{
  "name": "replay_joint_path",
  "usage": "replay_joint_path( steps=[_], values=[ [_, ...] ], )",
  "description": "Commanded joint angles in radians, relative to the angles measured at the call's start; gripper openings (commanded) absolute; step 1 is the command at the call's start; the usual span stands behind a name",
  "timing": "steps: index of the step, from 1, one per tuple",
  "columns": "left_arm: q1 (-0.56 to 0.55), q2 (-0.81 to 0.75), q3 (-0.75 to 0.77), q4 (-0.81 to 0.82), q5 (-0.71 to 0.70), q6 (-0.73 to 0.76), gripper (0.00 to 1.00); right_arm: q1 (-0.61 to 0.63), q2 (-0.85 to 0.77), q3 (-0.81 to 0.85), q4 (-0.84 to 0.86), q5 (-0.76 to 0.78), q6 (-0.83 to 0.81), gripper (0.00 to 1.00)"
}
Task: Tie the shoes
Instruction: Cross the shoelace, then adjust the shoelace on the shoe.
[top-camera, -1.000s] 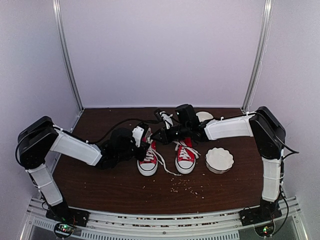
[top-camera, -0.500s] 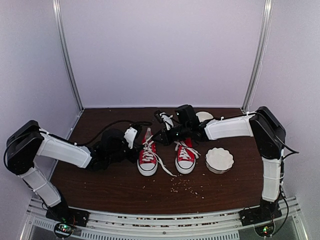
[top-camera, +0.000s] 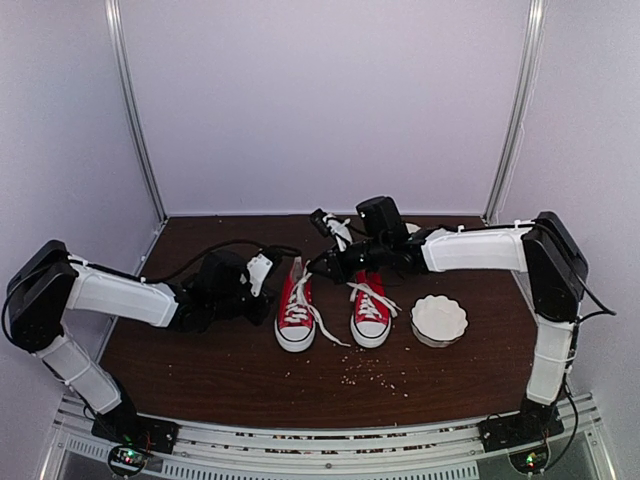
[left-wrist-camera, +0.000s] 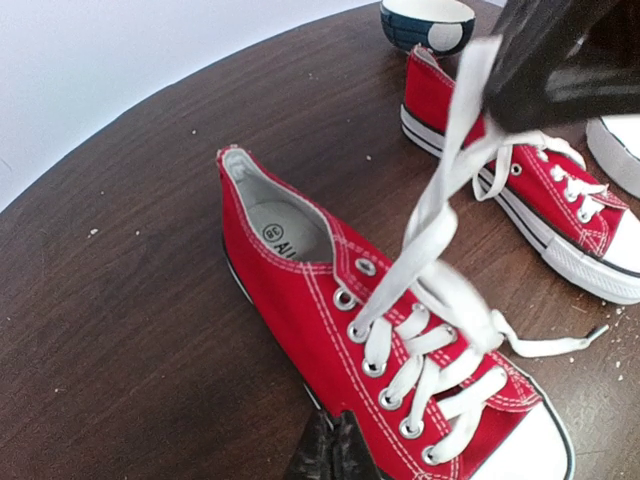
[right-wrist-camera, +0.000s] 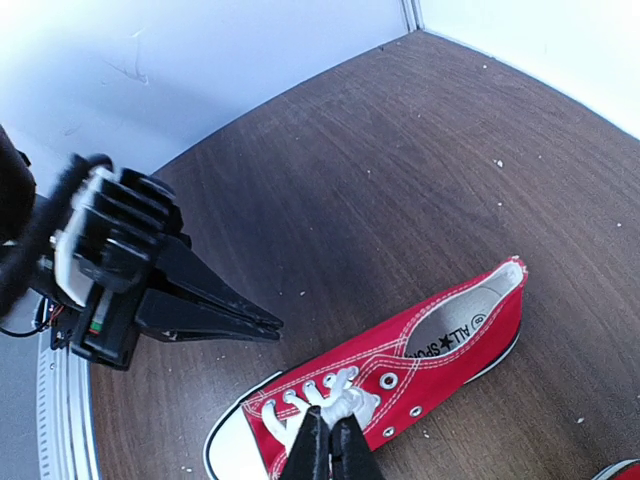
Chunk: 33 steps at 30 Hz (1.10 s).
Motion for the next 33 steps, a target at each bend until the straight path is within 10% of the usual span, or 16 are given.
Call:
replay_joint_path(
  steps=[1,15,33],
  values=[
    [0.023,0.018,0.020,-0.018,0.046,0.006,0.00,-0.003,-0.048,0.044,-0.044,0.003,-0.073,0.00],
    [0.021,-0.039,0.045,-0.087,0.228,0.037,0.00,-0.013,-0.033,0.016,-0.019,-0.001,-0.088,0.13],
    [0.086,-0.065,-0.020,-0.005,0.058,0.022,0.18,-0.003,0.101,0.000,0.004,-0.067,-0.077,0.21]
  ],
)
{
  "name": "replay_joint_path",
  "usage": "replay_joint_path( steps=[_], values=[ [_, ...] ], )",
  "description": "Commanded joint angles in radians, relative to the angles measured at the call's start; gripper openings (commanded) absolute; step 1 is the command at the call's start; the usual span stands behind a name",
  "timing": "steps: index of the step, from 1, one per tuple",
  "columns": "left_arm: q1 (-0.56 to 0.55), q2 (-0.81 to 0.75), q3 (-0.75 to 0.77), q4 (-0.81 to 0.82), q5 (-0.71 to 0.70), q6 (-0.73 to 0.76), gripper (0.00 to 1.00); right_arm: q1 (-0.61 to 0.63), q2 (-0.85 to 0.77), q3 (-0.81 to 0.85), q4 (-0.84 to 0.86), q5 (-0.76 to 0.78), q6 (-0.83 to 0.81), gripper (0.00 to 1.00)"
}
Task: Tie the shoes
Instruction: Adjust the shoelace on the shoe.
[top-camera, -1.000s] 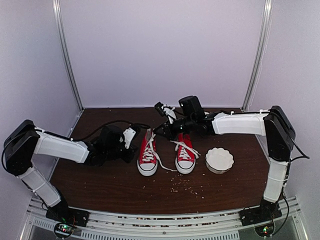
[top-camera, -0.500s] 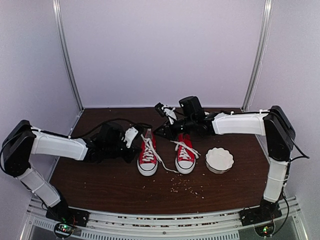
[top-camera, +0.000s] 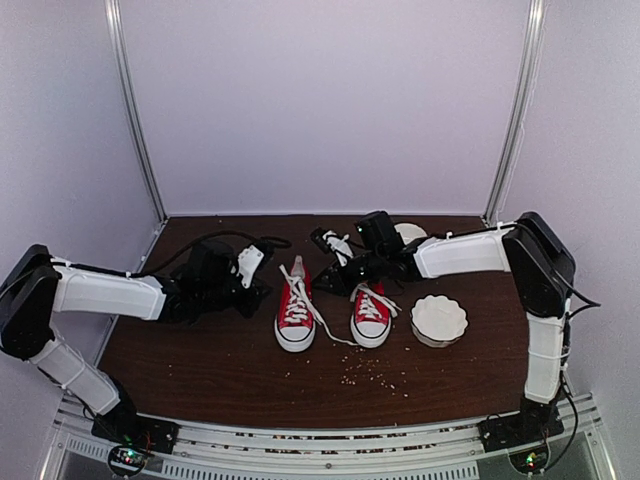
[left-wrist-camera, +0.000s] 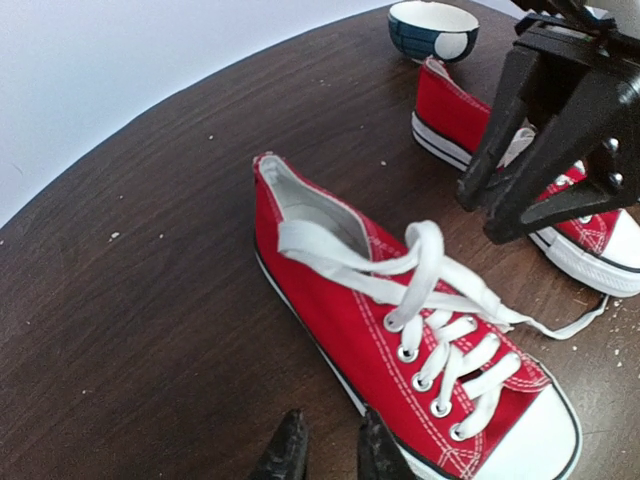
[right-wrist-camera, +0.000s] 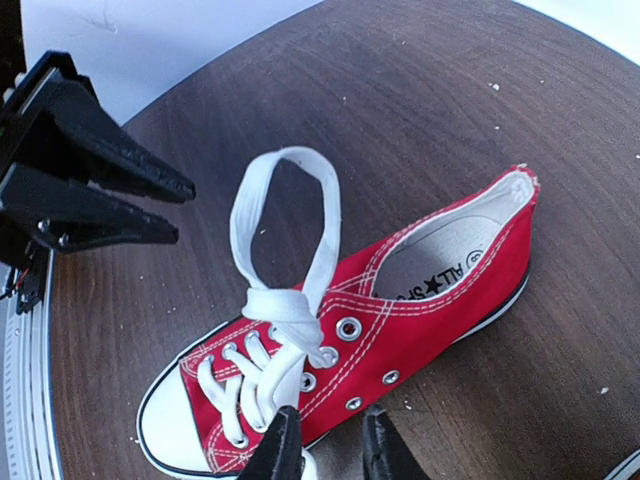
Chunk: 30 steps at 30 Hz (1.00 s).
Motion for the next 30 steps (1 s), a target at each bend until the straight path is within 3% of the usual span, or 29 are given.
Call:
replay_joint_path(
  steps=[1,9,16,27,30],
  values=[
    [0.027,0.006,-0.039,0.088,-0.016,-0.014,0.18,0.018,0.030,0.016,0.018,-0.080,-0.011,0.23],
    [0.028,0.007,-0.044,0.076,0.009,-0.018,0.19,0.032,0.058,0.011,0.049,-0.109,-0.006,0.26],
    [0.030,0.001,-0.042,0.064,0.028,-0.018,0.19,0.037,0.066,0.002,0.052,-0.091,0.011,0.16],
    [0.027,-0.005,-0.041,0.054,0.057,-0.023,0.19,0.048,0.081,0.025,-0.012,-0.035,-0.016,0.15],
    [0.027,-0.010,-0.044,0.054,0.061,-0.024,0.19,0.049,0.076,0.024,-0.019,-0.042,-0.018,0.09]
  ],
)
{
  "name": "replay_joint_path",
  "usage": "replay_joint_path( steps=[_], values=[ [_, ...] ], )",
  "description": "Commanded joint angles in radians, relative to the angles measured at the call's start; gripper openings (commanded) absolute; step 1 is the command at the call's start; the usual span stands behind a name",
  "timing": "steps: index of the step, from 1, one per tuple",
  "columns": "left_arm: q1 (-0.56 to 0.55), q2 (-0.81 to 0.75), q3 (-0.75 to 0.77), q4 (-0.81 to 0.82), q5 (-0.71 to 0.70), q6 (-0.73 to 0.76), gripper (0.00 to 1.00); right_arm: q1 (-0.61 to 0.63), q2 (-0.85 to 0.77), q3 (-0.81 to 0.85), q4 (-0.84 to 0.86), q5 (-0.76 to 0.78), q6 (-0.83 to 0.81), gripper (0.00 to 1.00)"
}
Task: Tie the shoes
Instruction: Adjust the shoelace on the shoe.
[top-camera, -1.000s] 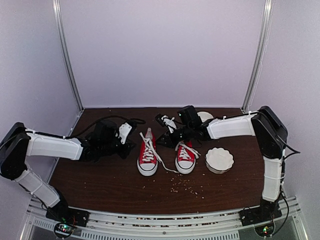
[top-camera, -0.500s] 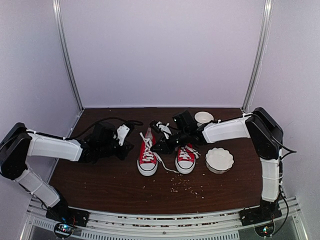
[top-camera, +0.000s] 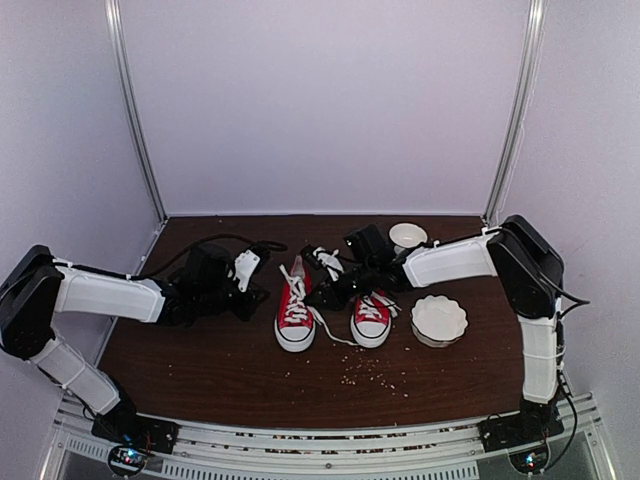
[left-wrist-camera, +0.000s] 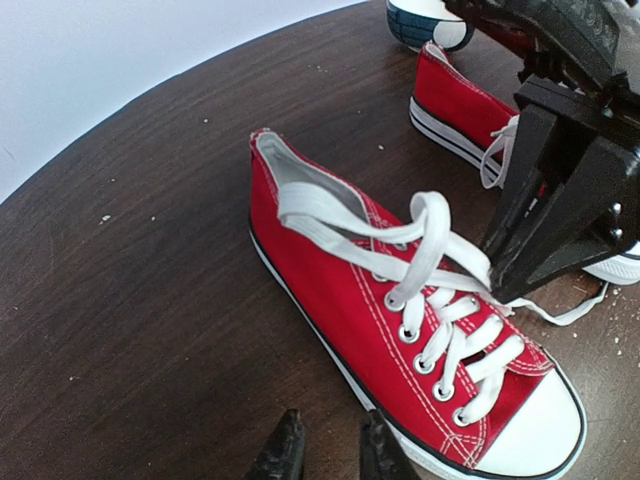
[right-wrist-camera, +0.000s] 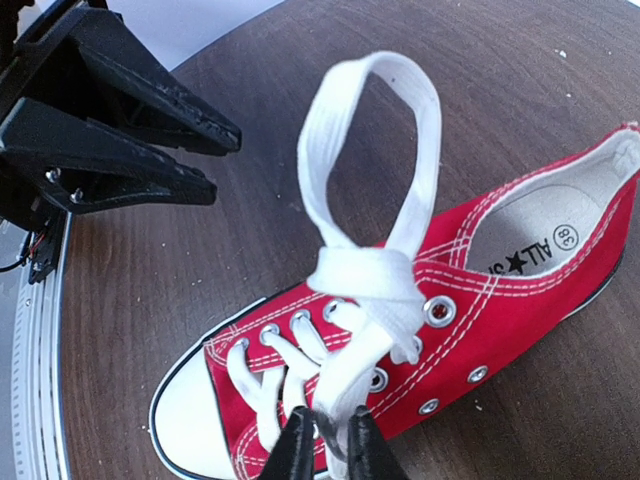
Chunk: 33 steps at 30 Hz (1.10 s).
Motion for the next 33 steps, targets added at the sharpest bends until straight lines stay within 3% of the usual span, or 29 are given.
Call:
replay_joint_path(
  steps=[1,4,12,16,24,33],
  values=[
    [0.004,-0.016,-0.004,0.030,0.024,-0.009,0.19,0.007,0.007,0.020,-0.026,0.021,-0.017,0.06],
    [0.004,-0.021,-0.006,0.029,0.028,-0.010,0.19,0.009,-0.015,0.008,-0.021,0.009,-0.015,0.00],
    [0.004,-0.023,-0.007,0.026,0.036,-0.014,0.19,0.035,-0.065,-0.009,-0.018,-0.010,-0.003,0.00],
    [0.004,-0.024,-0.005,0.025,0.038,-0.015,0.19,0.037,-0.081,-0.029,0.061,-0.032,0.058,0.00],
    [0.003,-0.023,-0.004,0.021,0.044,-0.016,0.19,0.049,-0.028,-0.016,0.221,-0.057,0.201,0.00],
    [0.004,-0.013,0.003,0.016,0.062,-0.016,0.20,0.068,0.028,0.009,0.274,-0.061,0.270,0.00]
  ],
)
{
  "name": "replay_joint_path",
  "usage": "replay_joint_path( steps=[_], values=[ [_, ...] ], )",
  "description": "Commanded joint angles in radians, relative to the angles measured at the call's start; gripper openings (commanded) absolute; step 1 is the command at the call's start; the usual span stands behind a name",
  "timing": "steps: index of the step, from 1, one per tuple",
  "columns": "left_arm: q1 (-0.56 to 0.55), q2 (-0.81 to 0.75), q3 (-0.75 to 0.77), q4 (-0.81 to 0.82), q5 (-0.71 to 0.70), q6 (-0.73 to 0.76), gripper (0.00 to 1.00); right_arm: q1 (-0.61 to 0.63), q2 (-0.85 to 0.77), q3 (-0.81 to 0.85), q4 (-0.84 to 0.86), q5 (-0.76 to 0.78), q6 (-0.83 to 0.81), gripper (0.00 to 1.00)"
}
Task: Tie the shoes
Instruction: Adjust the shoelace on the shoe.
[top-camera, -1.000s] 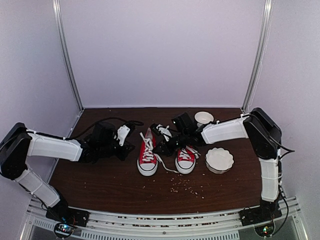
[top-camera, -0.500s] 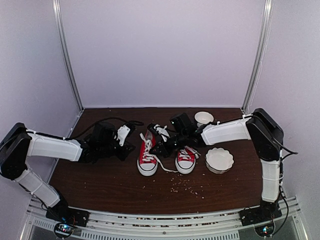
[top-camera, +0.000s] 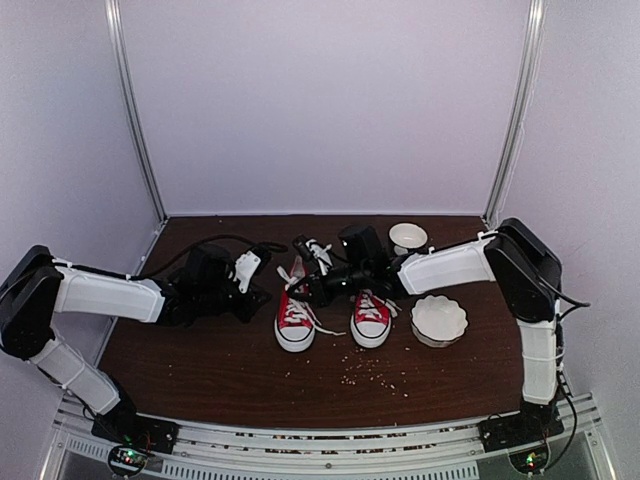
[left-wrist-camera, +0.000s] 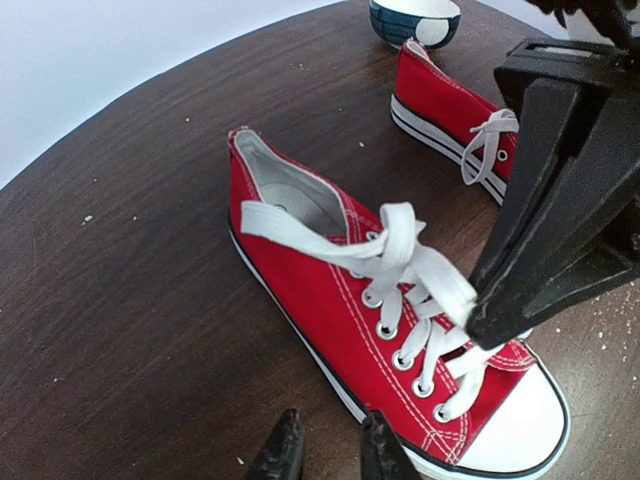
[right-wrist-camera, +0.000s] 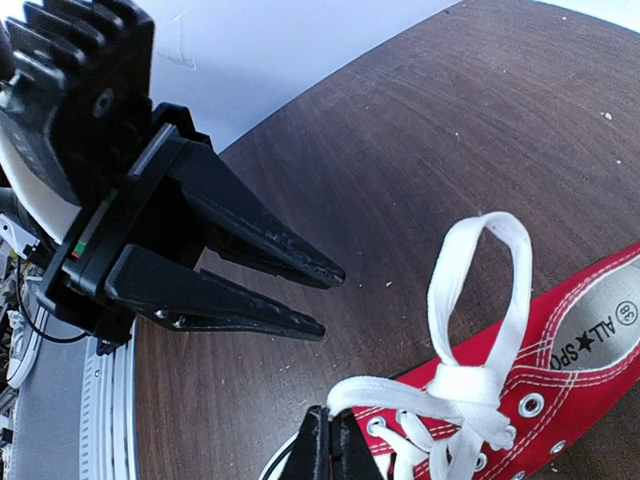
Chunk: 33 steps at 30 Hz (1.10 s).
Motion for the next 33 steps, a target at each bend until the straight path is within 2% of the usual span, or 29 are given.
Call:
replay_joint_path(
  steps=[1,5,14,17,20,22,29,33],
  values=[
    [0.004,-0.012,0.002,0.024,0.021,-0.008,0.20,0.021,0.036,0.031,0.037,-0.025,0.034,0.02],
    [0.004,-0.014,0.000,0.026,0.020,-0.006,0.20,0.037,0.018,0.056,-0.106,-0.036,-0.087,0.17],
    [0.004,-0.008,0.002,0.033,0.045,-0.001,0.25,0.035,-0.171,0.003,-0.362,-0.010,-0.353,0.32],
    [0.003,-0.008,0.000,0.045,0.081,0.010,0.32,0.019,-0.212,-0.034,-0.367,0.016,-0.363,0.33],
    [-0.004,0.000,-0.006,0.078,0.131,0.014,0.45,-0.007,-0.217,-0.061,-0.346,0.057,-0.335,0.33],
    [-0.012,0.011,-0.005,0.089,0.153,0.014,0.48,-0.017,-0.206,-0.069,-0.326,0.077,-0.306,0.33],
    [-0.015,0.026,0.003,0.088,0.162,0.012,0.46,-0.027,-0.143,-0.064,-0.342,0.161,-0.305,0.34],
    [-0.015,0.039,0.012,0.083,0.176,0.008,0.46,-0.030,-0.085,-0.038,-0.389,0.154,-0.336,0.34]
  ],
)
